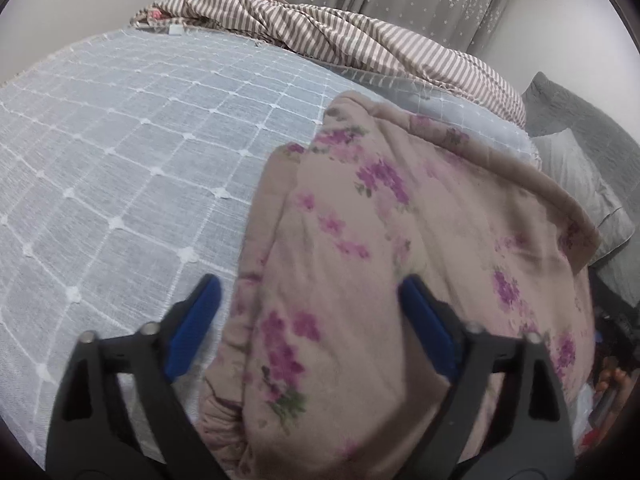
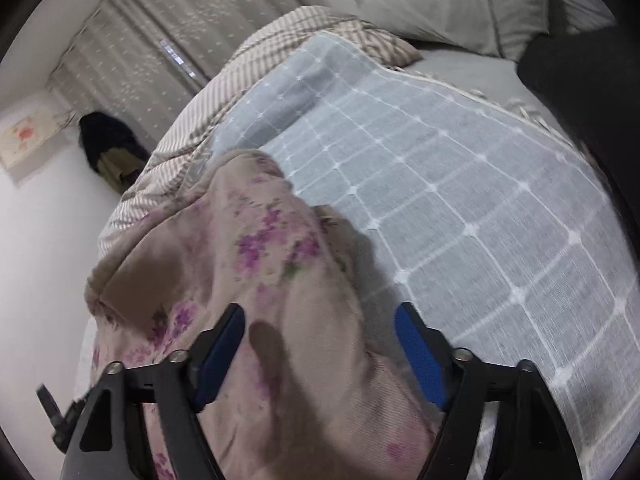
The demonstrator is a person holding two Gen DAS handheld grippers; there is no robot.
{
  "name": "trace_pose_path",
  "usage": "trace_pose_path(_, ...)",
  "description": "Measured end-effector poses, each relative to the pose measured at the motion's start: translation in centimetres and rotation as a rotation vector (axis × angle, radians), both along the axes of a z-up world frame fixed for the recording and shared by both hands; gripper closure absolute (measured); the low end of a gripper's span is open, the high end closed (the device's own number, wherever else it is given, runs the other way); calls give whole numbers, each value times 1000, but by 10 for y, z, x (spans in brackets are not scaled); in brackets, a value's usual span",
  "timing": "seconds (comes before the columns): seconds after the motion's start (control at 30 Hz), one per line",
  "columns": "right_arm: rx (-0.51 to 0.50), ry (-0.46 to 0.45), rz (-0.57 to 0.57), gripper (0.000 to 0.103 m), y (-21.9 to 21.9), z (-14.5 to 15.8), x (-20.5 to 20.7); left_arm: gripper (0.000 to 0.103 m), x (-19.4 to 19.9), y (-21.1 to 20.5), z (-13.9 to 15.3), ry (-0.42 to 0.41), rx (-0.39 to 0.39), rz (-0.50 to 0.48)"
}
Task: Fold large clothes
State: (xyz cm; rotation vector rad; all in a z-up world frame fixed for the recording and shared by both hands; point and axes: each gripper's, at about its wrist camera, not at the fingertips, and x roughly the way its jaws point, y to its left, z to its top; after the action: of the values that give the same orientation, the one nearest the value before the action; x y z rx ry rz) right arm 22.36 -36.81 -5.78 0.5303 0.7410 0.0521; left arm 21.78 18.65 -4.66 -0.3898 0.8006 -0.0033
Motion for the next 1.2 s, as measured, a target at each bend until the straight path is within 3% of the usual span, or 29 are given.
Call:
trace_pose_path(0.03,-35,-2,27,49,9,-1,4,37,1,0,-1,0,-34,-16)
trace_pose_path(0.07,-61,-2,38,59,16,-2,6,45,2,-1,-1,-4,-50,-24)
trace_pose_path(0.1,-106,-2,43,63,24,-2,8,50,2,-3,2,-15,-35,-24)
trace_pose_path(0.13,-144,-13,44,74,31,-1,9,76,1,-6,6,-35,-30,-32)
trace_pose_path(0.17,-155,-31,42,80,35,1,8,85,1,-8,10,-55,-50,-44)
trace_pose_path(0.2,-163,-62,38,81,40,6,8,86,2,-10,19,-88,-62,-42)
trace_pose_path(0.4,-327,-265,-19,86,68,47,9,88,7,-33,73,-325,42,-42)
trace_pose_path(0.47,-380,-280,-44,86,71,46,15,88,17,-34,71,-336,104,-19)
trace_pose_path(0.53,-418,-245,-66,86,67,36,27,88,38,-28,55,-266,145,9)
trace_pose_path(0.6,-418,-104,-80,86,56,9,50,88,59,-21,20,-120,157,24)
trace_pose_path(0.67,-356,12,-62,84,47,-20,64,86,66,-20,-8,-12,155,0)
trace_pose_path(0.8,-354,-2,-17,74,43,-5,60,74,62,-19,14,-15,191,-68)
trace_pose_path(0.83,-332,-9,-1,66,38,2,59,64,63,-15,19,-12,162,-82)
trace_pose_path(0.87,-297,-9,10,46,34,4,59,56,66,-9,23,-8,118,-100)
trace_pose_path(0.93,-183,-23,30,27,21,8,60,54,77,2,25,12,32,-120)
trace_pose_path(1.03,-53,-30,57,27,10,11,86,53,101,-1,14,109,10,-146)
trace_pose_path(1.13,-50,44,98,29,12,-3,116,53,130,-6,0,178,-9,-166)
trace_pose_path(1.2,-67,93,100,62,17,-13,124,71,139,-6,2,162,-55,-152)
